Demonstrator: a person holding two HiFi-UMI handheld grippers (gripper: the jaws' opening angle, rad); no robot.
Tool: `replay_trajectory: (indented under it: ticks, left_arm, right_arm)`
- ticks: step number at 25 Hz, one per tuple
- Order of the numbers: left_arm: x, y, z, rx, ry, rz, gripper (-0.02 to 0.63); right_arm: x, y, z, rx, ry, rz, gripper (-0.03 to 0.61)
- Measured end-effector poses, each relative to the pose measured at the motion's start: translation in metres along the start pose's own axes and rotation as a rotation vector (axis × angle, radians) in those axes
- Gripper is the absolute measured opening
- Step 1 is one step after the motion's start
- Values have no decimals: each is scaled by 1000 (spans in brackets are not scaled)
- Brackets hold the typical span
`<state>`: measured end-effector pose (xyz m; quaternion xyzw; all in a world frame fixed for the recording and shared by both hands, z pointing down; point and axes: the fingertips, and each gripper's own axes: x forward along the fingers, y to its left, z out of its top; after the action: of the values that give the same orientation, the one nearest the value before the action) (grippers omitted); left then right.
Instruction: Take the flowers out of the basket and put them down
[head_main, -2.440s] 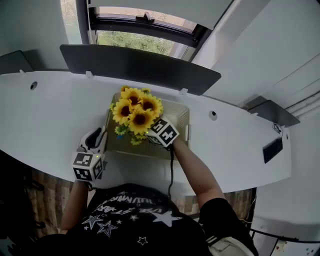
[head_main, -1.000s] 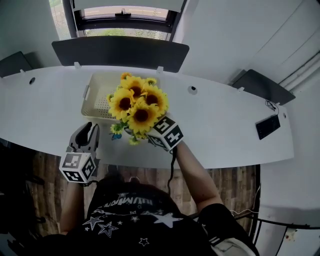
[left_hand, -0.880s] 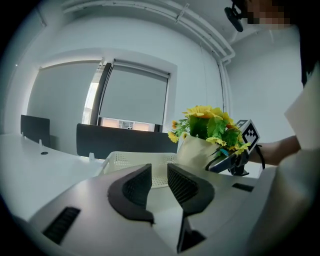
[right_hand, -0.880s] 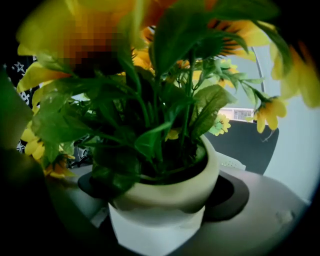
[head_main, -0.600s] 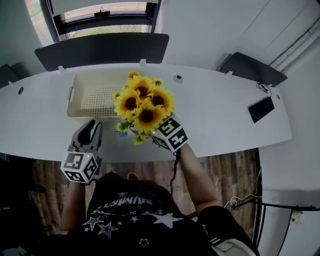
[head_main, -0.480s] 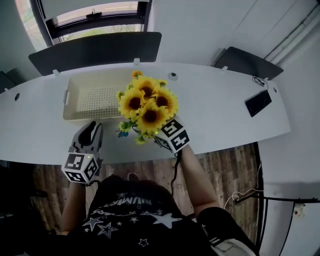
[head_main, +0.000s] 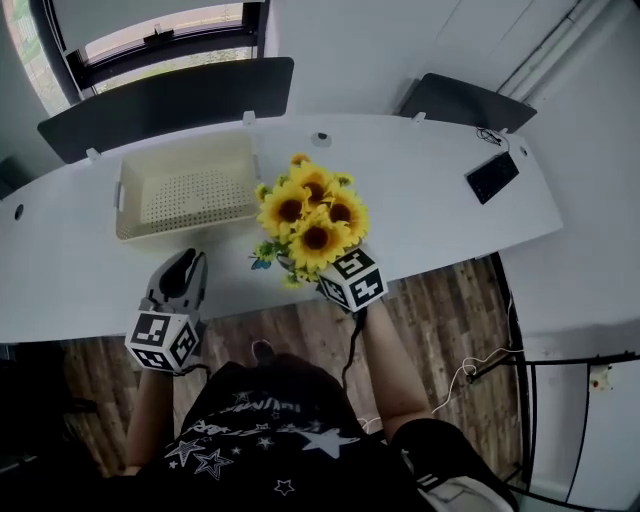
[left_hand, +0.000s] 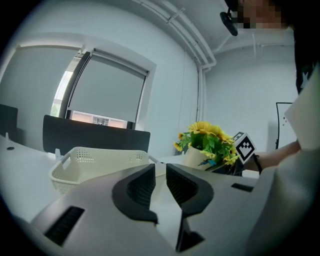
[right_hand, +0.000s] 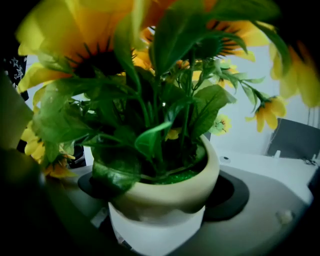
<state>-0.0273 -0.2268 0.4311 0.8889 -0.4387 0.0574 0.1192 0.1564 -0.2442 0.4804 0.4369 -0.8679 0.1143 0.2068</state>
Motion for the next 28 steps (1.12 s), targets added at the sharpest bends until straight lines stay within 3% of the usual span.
replay_trajectory:
  ticks: [3,12,20,28]
  left_arm:
    - [-12,-6,-7,6,20,-38,34]
    - [-16,-11,-36,-9,45,-147,26]
    - [-27,-80,-52,11,80,-212,25]
    - [26,-99,-63,18,106,-129,25]
  right_arm:
    - [-12,8,-4,45,-13,-49,518]
    - [-37,9,-25,94,8,-200,518]
    - [-84,3,-60,115,4,-228,518]
    - [-61,-47,-77,39,10,-154,518]
